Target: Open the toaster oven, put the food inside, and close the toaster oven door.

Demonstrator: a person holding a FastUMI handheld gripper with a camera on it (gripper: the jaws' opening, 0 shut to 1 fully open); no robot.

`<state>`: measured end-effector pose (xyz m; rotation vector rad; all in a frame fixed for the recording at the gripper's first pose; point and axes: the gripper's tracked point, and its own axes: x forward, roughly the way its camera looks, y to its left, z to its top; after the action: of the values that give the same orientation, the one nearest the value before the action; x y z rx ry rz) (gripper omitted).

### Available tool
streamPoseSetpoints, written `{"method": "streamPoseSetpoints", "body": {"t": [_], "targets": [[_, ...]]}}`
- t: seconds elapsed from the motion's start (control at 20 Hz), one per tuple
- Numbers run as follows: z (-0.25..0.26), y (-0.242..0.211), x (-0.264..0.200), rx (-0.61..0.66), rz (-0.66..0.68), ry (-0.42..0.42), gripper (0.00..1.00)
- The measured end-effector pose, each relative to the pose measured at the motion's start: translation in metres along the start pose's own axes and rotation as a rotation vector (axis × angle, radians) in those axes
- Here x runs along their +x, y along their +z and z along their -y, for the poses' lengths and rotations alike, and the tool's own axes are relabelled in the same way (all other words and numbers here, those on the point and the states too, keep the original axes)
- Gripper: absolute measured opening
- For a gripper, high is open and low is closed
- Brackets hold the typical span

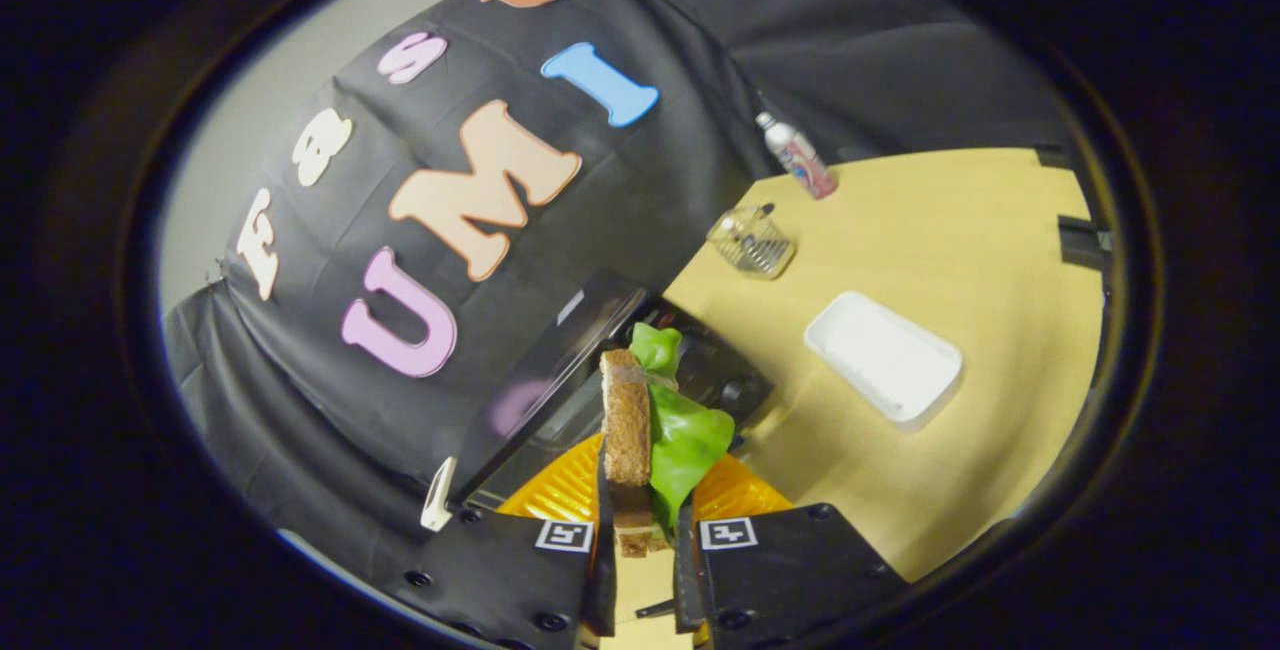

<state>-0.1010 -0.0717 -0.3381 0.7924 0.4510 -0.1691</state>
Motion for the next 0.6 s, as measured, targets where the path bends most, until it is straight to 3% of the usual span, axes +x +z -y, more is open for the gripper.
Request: {"method": "streamPoseSetpoints", "body": {"t": [0.35, 0.6], "targets": [[-0.039, -0.059, 0.036, 0.035, -0.109, 0.097, 0.24], [-0.051, -0.082, 0.076, 0.079, -0.152, 0.118, 0.24]]}}
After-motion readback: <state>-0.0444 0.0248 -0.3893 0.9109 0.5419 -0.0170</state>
